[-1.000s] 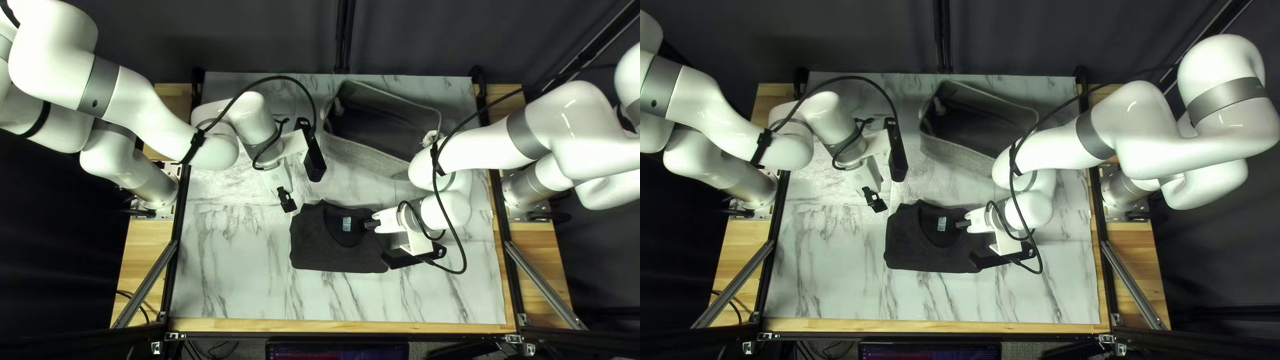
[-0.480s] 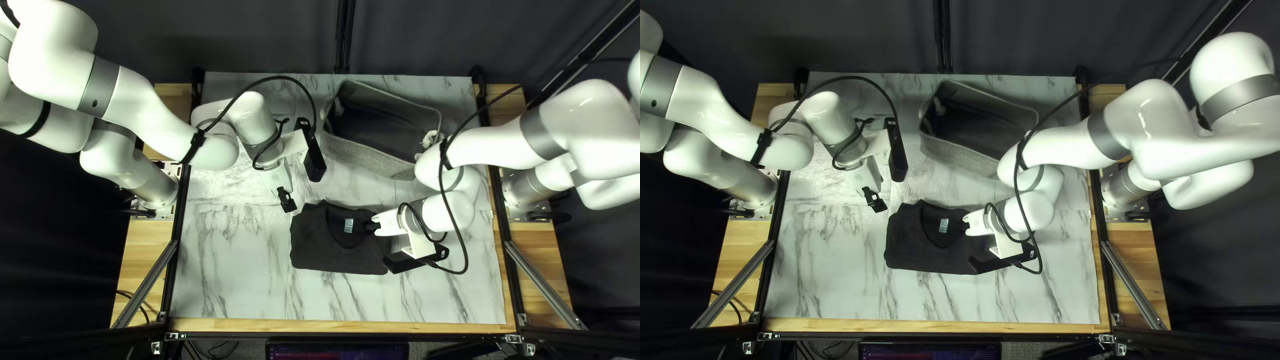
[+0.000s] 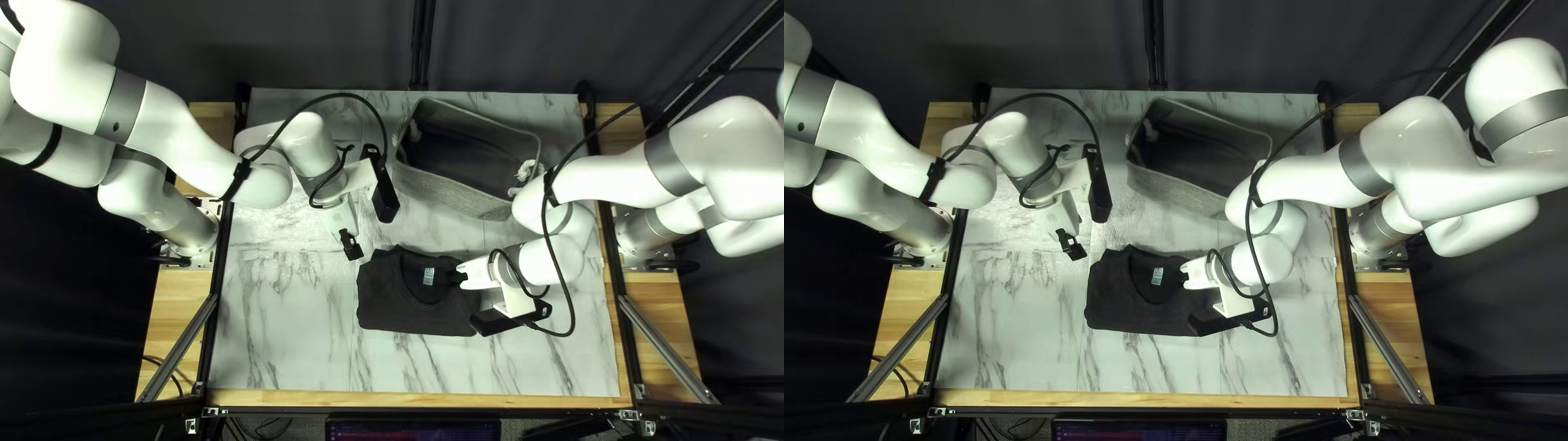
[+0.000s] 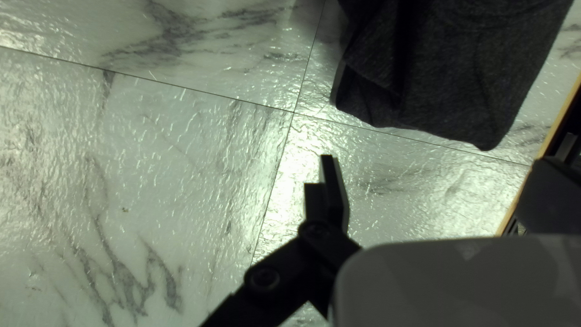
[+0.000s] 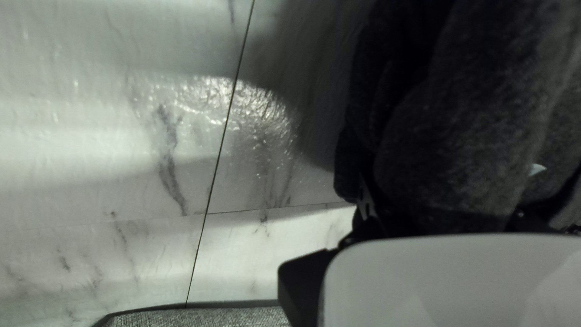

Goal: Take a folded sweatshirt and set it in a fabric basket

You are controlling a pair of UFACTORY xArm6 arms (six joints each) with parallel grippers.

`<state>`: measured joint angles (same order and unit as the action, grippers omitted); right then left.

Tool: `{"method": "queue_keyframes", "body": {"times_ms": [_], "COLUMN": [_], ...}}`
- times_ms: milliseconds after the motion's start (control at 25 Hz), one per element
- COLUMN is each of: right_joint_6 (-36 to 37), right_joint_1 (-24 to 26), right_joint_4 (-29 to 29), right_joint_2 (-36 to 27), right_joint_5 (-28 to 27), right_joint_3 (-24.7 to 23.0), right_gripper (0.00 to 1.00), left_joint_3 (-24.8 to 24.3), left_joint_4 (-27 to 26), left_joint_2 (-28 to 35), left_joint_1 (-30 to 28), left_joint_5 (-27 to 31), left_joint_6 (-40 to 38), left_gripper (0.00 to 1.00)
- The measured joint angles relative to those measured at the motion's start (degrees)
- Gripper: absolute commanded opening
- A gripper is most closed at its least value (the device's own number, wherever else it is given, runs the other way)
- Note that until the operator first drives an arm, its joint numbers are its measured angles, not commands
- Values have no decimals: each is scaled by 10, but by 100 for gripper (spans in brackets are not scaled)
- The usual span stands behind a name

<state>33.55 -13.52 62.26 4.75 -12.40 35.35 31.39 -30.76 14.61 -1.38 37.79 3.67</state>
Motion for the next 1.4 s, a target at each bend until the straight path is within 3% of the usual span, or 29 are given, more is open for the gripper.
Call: {"method": "queue_keyframes", "body": {"times_ms": [240,680,960,1400], "right_joint_6": [7,13,13,17], "right_joint_1": [-2,-8,-9,-9], "right_joint_4": [-11,-21,-22,-27], "right_joint_2": [-1,-4,1,0], "right_joint_5": [-3,-10,-11,-12], "right_joint_3": [1,1,4,4], "right_gripper": [0,0,0,0], "left_joint_3": [25,-19,-11,-2], "left_joint_4": [-65,-175,-225,-260], "left_joint_2": [-84,-105,-129,-140], "left_joint_1": [-20,-63,-79,-81], "left_joint_5": [-72,-182,-199,-191], "left_joint_6": [33,58,80,114], "left_gripper": [100,100,100,100]}}
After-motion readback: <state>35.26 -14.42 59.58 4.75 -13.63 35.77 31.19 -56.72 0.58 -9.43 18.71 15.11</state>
